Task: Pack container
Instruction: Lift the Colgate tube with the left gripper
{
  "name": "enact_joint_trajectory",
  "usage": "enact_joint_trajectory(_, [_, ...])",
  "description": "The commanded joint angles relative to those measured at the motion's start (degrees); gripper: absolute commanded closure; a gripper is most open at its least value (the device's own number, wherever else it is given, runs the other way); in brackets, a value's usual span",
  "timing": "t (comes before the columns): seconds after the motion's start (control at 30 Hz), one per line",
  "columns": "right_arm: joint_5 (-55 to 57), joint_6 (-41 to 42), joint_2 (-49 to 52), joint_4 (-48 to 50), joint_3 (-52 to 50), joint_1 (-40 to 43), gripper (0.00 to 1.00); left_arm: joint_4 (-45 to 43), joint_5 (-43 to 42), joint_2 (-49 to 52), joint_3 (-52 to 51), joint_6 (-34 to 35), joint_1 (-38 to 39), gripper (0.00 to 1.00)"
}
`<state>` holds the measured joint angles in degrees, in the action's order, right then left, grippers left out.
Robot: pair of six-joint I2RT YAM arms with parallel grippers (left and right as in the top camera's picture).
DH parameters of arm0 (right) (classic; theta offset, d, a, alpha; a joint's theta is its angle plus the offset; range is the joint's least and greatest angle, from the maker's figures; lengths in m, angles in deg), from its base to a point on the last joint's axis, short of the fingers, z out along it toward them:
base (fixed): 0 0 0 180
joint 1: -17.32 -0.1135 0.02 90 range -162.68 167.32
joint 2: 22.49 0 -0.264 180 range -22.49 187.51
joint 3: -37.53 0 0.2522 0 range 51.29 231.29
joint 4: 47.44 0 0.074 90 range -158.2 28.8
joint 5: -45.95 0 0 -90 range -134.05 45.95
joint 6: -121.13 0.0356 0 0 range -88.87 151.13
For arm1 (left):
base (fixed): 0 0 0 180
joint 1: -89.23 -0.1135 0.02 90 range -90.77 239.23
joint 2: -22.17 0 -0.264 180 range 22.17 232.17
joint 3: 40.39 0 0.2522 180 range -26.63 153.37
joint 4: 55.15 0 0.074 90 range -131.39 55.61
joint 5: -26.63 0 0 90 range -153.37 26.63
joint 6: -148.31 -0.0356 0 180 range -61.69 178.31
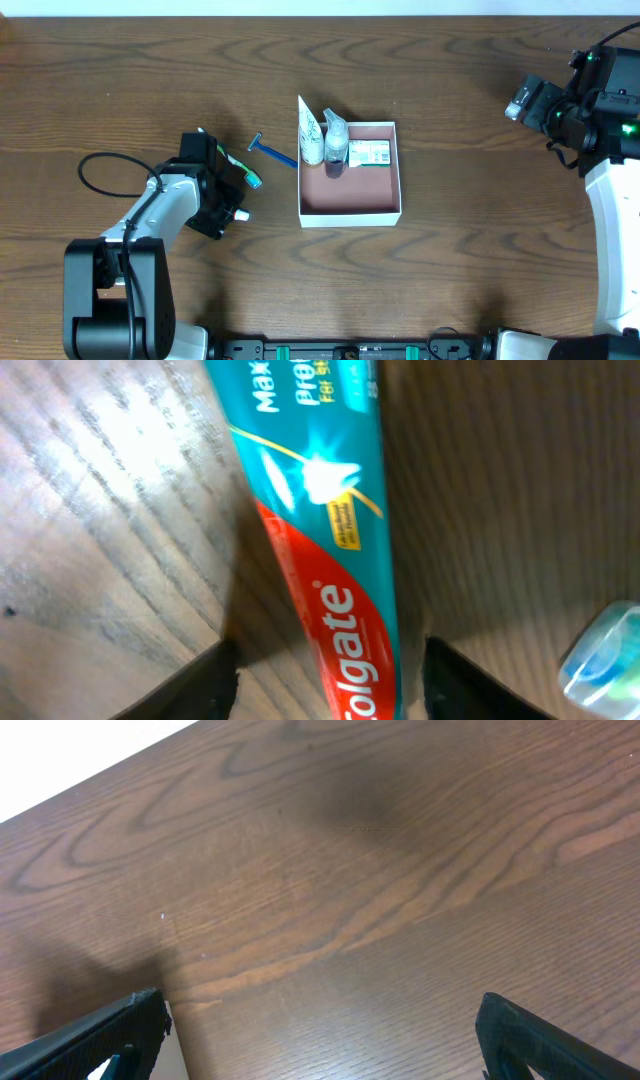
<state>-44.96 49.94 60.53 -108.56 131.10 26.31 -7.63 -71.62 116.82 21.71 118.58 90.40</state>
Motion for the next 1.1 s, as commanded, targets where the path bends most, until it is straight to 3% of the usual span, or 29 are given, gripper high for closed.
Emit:
enact_joint_trajectory(0.0, [-0.2,-0.7,-0.2,-0.1,0.7,0.4,0.01,-0.1,0.4,0.5,-0.9,0.4,-0.3,0.57])
enact_joint_trajectory(0.47, [-0.2,-0.7,-0.2,-0.1,0.7,0.3,0.01,-1.1,1.8,0.5,-0.9,-9.0,-0.2,0.59])
enact_joint_trajectory(0.77, [-0.2,-0.7,-0.2,-0.1,0.7,0.4,0.01,-0.8,1.4,0.5,-0.9,-9.2,-0.2,0.71])
enact_joint_trajectory(1.07, [-0.2,-0.7,-0.2,-0.1,0.7,0.3,0.01,-0.5,1.1,0.5,-0.9,-9.2,-0.2,0.74])
